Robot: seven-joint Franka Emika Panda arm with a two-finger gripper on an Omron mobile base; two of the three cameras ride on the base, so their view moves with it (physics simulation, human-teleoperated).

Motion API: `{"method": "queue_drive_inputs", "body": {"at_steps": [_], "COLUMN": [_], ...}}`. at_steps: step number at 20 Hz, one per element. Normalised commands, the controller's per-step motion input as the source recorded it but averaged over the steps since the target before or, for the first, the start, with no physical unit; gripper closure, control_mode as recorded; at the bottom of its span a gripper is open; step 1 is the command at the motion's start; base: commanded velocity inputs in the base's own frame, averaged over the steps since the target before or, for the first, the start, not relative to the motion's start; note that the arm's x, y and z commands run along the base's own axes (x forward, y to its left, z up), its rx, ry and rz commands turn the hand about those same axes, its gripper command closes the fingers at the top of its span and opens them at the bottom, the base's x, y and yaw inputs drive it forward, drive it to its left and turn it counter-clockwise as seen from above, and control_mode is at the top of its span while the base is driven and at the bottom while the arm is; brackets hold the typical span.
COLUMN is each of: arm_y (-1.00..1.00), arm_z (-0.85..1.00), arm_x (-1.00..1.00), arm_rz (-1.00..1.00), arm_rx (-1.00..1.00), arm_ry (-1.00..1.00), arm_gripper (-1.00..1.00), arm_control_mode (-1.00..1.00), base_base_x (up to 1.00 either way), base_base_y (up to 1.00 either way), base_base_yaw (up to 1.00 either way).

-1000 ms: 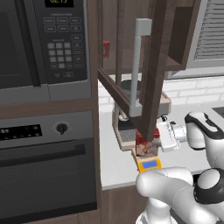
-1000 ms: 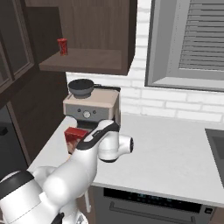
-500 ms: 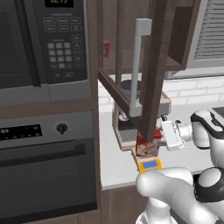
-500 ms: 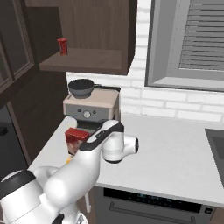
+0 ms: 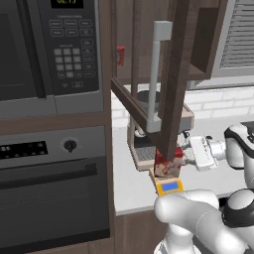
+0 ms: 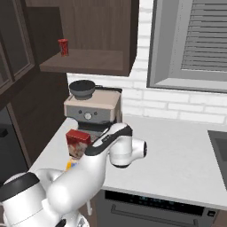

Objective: Pick the cereal and place it on the digital scale for weighing, and close the cabinet.

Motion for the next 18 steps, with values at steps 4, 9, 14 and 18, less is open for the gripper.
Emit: {"method": "queue_drive_inputs", "body": {"at_steps": [4,9,14,18], "arm_y": [-0.25,0.01,0.19,0.28], "arm_z": [0.27,0.53,0.82,0.79], "arm_x": [-0.52,-0.91,-1.0,-1.0], "arm_rz": [0.0,0.0,0.0,0.0], "arm_rx": [0.0,-0.05,-0.07,0.0], "arm_ry": [-0.21,-0.62,-0.77,-0.8], "arm_gripper": [-1.0,-1.0,-1.0,-1.0], "arm_control_mode": [-1.0,-1.0,-1.0,-1.0], "base_base_x": [0.0,0.0,0.0,0.0], "base_base_y": [0.0,0.0,0.0,0.0], "base_base_yaw": [0.0,0.0,0.0,0.0]}}
